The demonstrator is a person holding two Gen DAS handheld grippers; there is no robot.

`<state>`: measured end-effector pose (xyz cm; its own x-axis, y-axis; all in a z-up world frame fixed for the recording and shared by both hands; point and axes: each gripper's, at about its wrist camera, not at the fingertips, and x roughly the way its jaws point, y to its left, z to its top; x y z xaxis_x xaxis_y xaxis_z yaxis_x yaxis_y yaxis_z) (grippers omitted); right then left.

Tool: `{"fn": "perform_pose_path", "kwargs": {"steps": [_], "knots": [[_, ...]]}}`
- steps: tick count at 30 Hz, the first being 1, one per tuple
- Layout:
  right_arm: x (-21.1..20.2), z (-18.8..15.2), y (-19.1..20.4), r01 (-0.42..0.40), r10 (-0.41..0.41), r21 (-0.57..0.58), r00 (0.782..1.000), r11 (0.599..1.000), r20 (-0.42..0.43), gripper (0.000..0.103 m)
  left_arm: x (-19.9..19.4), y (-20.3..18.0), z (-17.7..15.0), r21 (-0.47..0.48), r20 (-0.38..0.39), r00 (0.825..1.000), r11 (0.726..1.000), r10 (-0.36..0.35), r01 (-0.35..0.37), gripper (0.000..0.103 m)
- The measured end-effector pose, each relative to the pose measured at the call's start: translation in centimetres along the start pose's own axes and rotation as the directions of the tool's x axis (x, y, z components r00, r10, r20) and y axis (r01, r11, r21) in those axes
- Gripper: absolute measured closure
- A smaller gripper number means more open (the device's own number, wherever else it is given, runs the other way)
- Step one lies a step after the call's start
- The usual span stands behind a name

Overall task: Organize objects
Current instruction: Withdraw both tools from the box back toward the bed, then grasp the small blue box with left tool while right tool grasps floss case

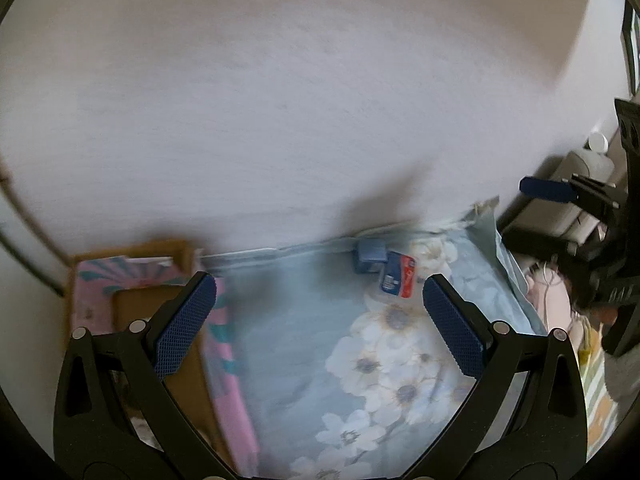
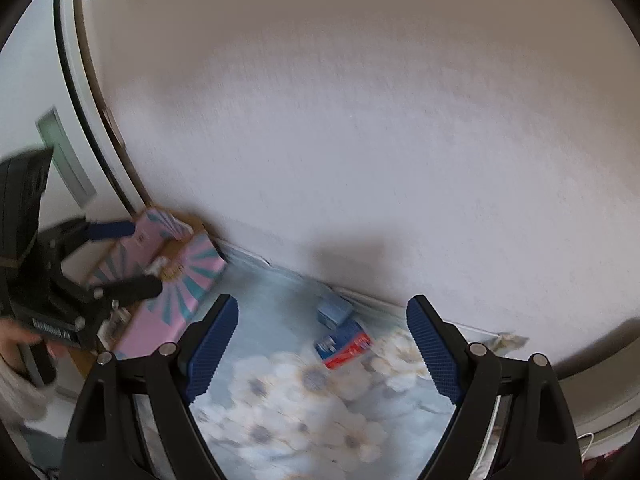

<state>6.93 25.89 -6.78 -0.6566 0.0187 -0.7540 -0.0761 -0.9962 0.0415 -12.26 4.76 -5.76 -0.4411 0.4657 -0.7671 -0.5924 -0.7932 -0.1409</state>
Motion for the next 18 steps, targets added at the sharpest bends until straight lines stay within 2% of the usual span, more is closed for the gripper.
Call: {"fn": "perform_pose_path", "kwargs": {"steps": [3,7,12,18], "knots": [[1.0,-2.0,-0.3,0.010,-0.010,-0.033,1.000,0.999,-0.013,0.019,2.5,-1.0,0.3,0.014,-0.040,0.999,0.999,-0.032,0.033,0.000],[3.1,-5.0,-1.2,-0.033,0.031,-0.058,0.999,0.998,-0.035,0.019,6.3,-2.5,0.5,0.020,-0.094,0.993,0.997,-0.072,0.074,0.000],[7.0,-7.8,-2.2,-0.079,0.073,-0.094,0.995,0.992,-0.063,0.019,11.5,-4.2,0.1,0.039,-0.149,0.986,0.996,-0.078,0.084,0.000],[10.9,-10.2,-3.0,-0.103,0.094,-0.151,0.993,0.983,-0.065,0.019,16.6,-4.8,-0.4,0.011,-0.186,0.979,0.996,-0.081,0.085,0.008]]}}
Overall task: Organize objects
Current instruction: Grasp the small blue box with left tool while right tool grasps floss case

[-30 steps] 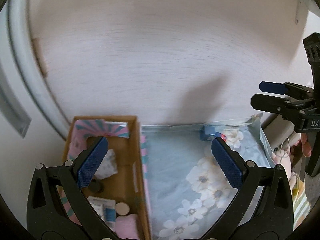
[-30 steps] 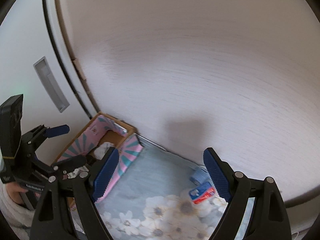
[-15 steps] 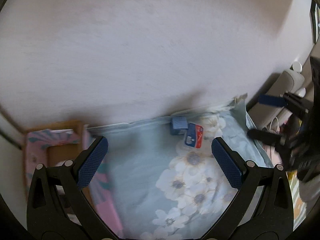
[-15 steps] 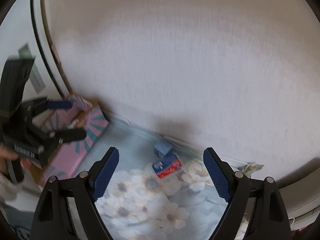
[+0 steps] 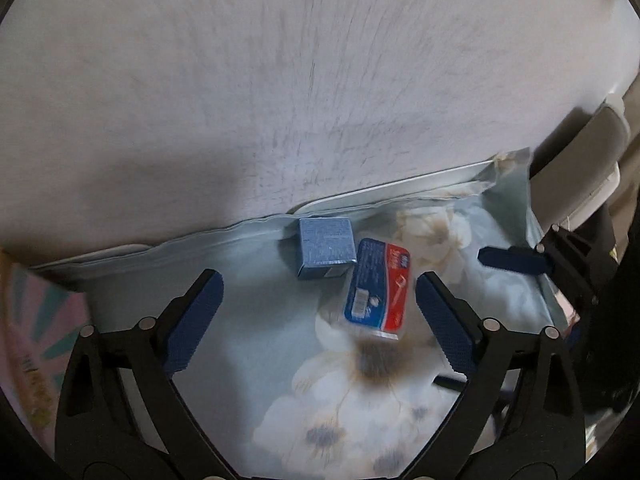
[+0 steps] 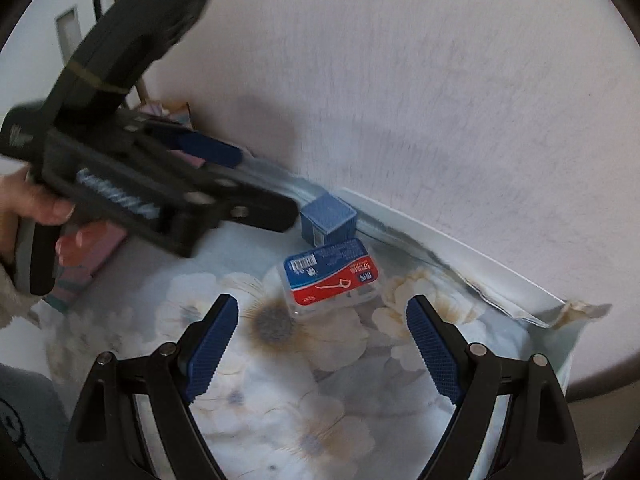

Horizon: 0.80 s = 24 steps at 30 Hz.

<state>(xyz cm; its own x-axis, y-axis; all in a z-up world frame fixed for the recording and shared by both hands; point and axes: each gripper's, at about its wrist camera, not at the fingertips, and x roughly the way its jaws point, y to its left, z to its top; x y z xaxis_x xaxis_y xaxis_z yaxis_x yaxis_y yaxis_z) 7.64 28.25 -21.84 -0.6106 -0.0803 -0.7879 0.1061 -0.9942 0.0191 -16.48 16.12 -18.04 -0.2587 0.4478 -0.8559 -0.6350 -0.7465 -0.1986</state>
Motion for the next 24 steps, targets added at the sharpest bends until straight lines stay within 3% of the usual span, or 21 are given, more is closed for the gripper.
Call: {"fn": "perform_pose_path", "kwargs": {"steps": [10,17,20,24], "knots": [[4.3,-0.6,-0.9,-0.034,0.034,-0.062,0.999,0.997,-0.003,0.019,4.5,0.8,0.8,-0.033,-0.015,1.000,0.999,-0.003,0.002,0.023],[5.8,-0.4,-1.3,-0.039,0.039,-0.093,0.999,0.995,-0.005,0.019,5.6,1.1,1.1,-0.054,-0.008,1.000,0.998,-0.017,0.017,0.034],[6.3,-0.3,-1.2,-0.052,0.052,-0.110,0.999,0.993,-0.002,0.019,5.7,1.4,1.4,-0.066,-0.002,1.000,0.997,-0.029,0.029,0.045],[6.6,-0.1,-0.7,-0.044,0.045,-0.147,0.999,0.988,0.005,0.019,6.0,1.3,1.4,-0.050,-0.014,1.000,0.998,-0.024,0.023,0.052]]}}
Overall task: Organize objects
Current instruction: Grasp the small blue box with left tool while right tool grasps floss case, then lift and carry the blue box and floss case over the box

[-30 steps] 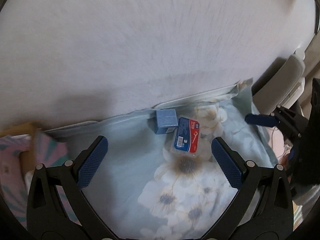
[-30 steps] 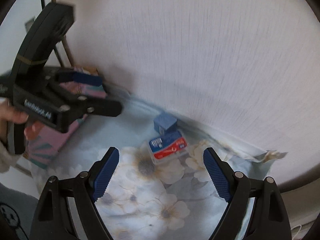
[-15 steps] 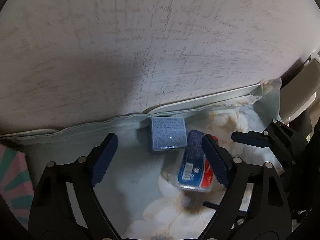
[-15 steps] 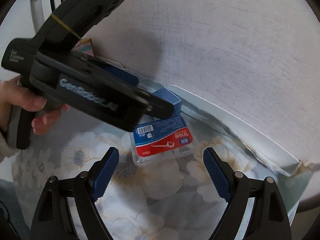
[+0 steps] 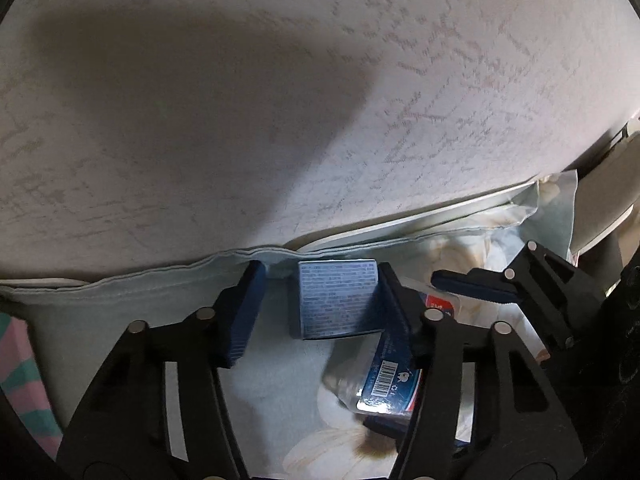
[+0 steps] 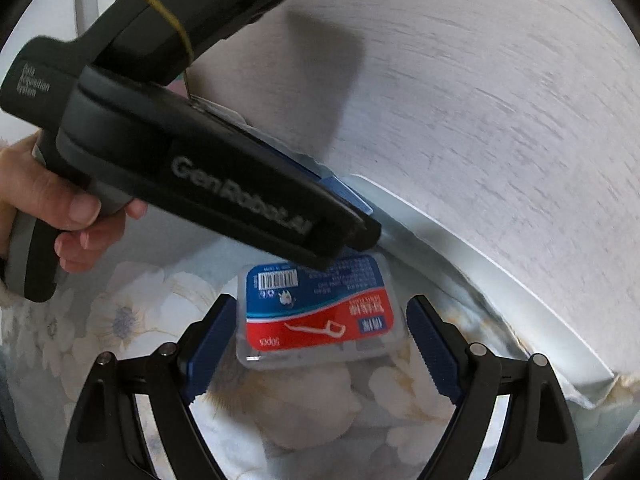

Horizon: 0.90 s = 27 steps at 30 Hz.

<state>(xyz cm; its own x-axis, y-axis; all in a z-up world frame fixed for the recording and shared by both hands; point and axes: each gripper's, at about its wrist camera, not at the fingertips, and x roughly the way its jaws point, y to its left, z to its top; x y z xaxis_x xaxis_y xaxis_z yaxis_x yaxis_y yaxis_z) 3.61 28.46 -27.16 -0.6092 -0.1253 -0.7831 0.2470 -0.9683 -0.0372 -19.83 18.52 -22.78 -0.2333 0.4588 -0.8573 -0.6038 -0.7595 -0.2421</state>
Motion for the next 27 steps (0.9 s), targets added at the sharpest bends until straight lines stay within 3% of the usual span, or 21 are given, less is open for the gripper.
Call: {"fn": "perform_pose_path", "kwargs": {"steps": [5,15,27], "knots": [[0.6,-0.2,0.9,0.033,-0.034,-0.059,0.999,0.998,-0.007,0.023,0.1,0.0,-0.1,0.010,-0.007,1.000,1.000,0.008,-0.007,0.063],[-0.6,-0.5,1.1,0.063,-0.063,-0.045,0.998,0.997,-0.002,0.023,-0.7,0.9,-0.3,-0.005,-0.031,1.000,1.000,-0.002,0.002,0.064],[-4.0,-0.8,1.6,0.056,-0.056,0.014,0.998,0.998,0.004,0.023,-5.7,1.4,-0.6,0.014,0.033,0.999,1.000,-0.007,0.006,0.064]]}}
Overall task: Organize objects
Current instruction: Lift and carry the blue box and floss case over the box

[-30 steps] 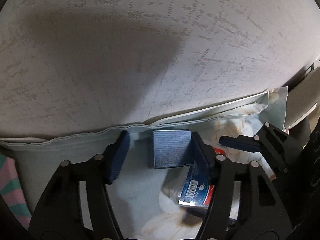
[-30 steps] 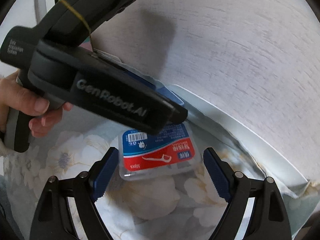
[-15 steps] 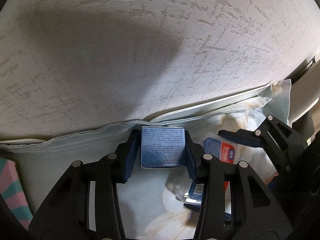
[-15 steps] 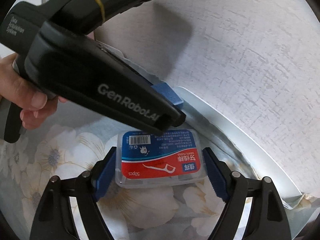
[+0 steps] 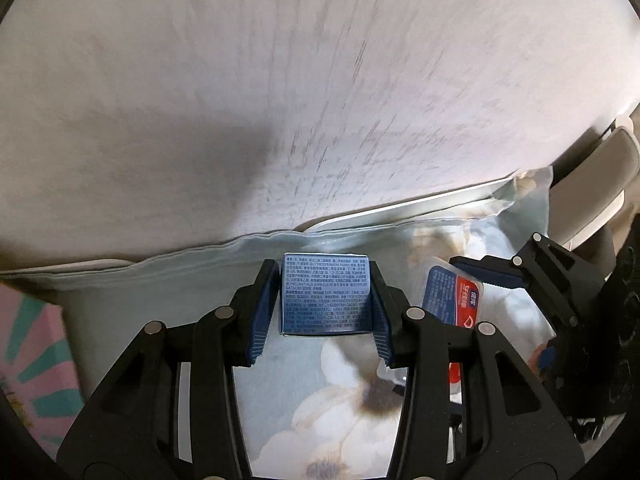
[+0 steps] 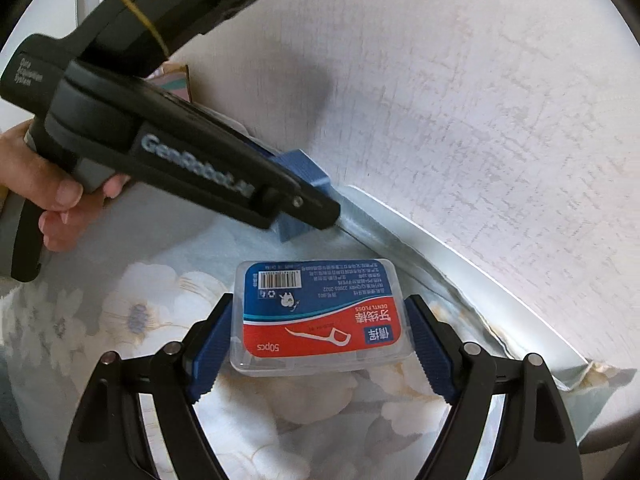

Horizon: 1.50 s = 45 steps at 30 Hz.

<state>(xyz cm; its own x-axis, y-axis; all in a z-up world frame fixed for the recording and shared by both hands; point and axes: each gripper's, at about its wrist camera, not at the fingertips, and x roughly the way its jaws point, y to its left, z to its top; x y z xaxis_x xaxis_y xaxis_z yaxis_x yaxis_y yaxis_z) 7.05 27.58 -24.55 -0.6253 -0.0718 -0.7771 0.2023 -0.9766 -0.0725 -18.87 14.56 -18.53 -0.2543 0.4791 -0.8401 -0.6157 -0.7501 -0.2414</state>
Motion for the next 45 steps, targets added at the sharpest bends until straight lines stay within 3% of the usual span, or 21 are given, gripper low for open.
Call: {"fn": "perform_pose_path", "kwargs": {"steps": [7,8,9,22,26,32,36,45], "knots": [[-3.5,1.2,0.8,0.004,-0.005,0.016,1.000,1.000,0.024,0.023,-5.2,1.0,0.5,-0.009,0.065,0.998,1.000,0.006,-0.006,0.064],[-4.0,1.4,0.9,0.006,-0.007,0.015,1.000,1.000,0.029,0.023,-6.2,-0.1,-0.3,-0.012,0.074,0.997,1.000,0.008,-0.007,0.064],[-4.5,1.7,1.1,0.008,-0.008,0.014,0.999,1.000,0.032,0.023,-7.2,1.5,-0.2,-0.016,0.085,0.996,1.000,0.010,-0.008,0.064],[-10.5,7.3,4.3,-0.023,0.024,-0.020,0.996,1.000,0.081,0.023,-18.4,4.5,-3.2,-0.096,0.200,0.974,0.991,0.106,-0.088,0.064],[-8.6,12.3,6.0,-0.059,0.062,-0.034,0.994,0.998,0.095,0.023,-21.0,6.1,-4.9,-0.145,0.222,0.964,0.982,0.148,-0.118,0.064],[-8.1,16.3,6.6,-0.116,0.125,-0.083,0.986,0.990,0.114,0.023,-22.8,7.3,-7.9,-0.223,0.245,0.944,0.961,0.220,-0.166,0.064],[-8.1,19.3,9.1,-0.177,0.188,-0.107,0.975,0.978,0.114,0.023,-23.8,8.4,-10.4,-0.282,0.244,0.932,0.939,0.268,-0.197,0.064],[-2.4,22.9,17.6,-0.295,0.308,-0.188,0.950,0.937,0.049,0.023,-25.2,11.5,-15.8,-0.410,0.201,0.918,0.880,0.343,-0.239,0.064]]}}
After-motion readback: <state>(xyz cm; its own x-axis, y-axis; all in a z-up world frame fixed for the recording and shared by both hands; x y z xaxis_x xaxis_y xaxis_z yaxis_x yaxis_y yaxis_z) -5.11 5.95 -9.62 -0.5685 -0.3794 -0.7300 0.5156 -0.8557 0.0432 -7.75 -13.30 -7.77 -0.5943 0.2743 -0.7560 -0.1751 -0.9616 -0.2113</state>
